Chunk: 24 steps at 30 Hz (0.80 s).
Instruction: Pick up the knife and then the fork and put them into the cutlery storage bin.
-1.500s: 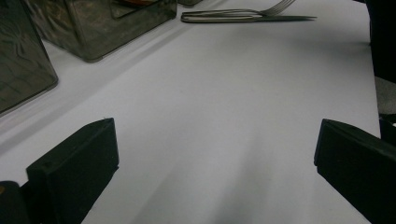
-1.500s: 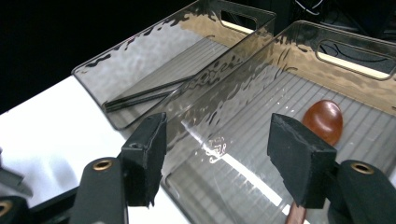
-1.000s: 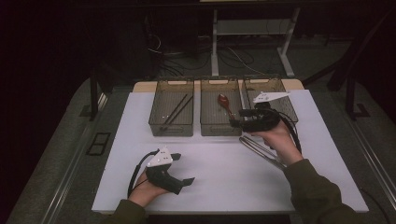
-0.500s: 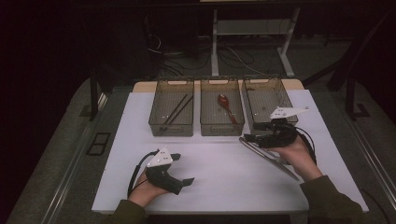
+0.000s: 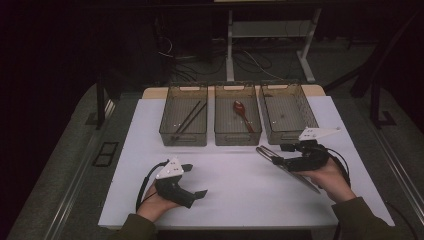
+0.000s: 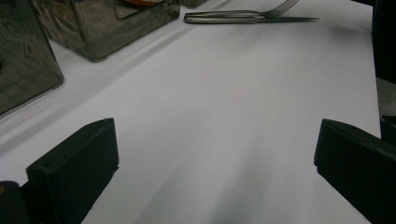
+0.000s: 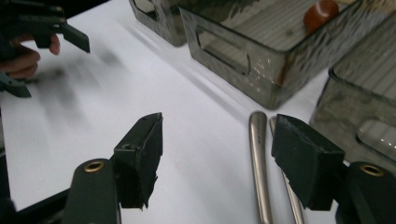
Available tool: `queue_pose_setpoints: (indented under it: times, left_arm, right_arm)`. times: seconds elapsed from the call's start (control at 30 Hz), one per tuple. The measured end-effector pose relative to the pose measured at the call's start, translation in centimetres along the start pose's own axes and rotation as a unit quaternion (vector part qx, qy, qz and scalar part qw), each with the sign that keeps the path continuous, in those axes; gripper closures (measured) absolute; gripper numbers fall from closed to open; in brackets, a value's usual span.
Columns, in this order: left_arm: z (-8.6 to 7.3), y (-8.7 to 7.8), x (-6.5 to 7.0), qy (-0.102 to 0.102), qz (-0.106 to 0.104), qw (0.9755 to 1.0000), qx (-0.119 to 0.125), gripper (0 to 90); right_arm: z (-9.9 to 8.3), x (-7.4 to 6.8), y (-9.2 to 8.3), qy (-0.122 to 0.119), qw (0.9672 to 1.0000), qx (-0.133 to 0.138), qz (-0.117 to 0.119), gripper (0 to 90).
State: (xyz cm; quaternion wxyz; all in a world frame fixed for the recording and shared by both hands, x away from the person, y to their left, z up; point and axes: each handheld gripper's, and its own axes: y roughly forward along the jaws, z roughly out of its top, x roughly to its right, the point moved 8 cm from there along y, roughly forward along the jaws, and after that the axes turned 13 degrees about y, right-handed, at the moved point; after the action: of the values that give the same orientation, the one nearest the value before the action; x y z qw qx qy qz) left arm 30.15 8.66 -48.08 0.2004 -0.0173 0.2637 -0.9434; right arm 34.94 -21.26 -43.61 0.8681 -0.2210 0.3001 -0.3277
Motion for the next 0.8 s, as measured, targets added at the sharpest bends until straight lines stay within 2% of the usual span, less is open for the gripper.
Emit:
queue_pose_setpoints:
  times: [0.27, 0.47, 0.6, 0.8]
  left_arm:
    - [-0.1, 0.0, 0.0, 0.001, 0.001, 1.0, -0.004, 0.0]
    - [-0.1, 0.0, 0.0, -0.001, 0.002, 1.0, -0.003, 0.0]
    - [-0.1, 0.0, 0.0, 0.001, 0.001, 1.0, -0.004, 0.0]
    - [-0.2, 0.0, 0.0, 0.002, 0.001, 1.0, -0.008, 0.0]
  right_arm:
    - [-1.4, 1.4, -0.3, 0.004, 0.9996, -0.02, -0.022, 34.3]
    - [-1.7, 1.9, -0.1, -0.004, 0.9988, -0.043, -0.023, 38.5]
    - [-1.8, 2.3, 0.1, 0.0, 0.9983, -0.054, -0.025, 40.2]
    - [-2.0, 2.9, 0.6, 0.001, 0.9949, -0.095, -0.033, 41.1]
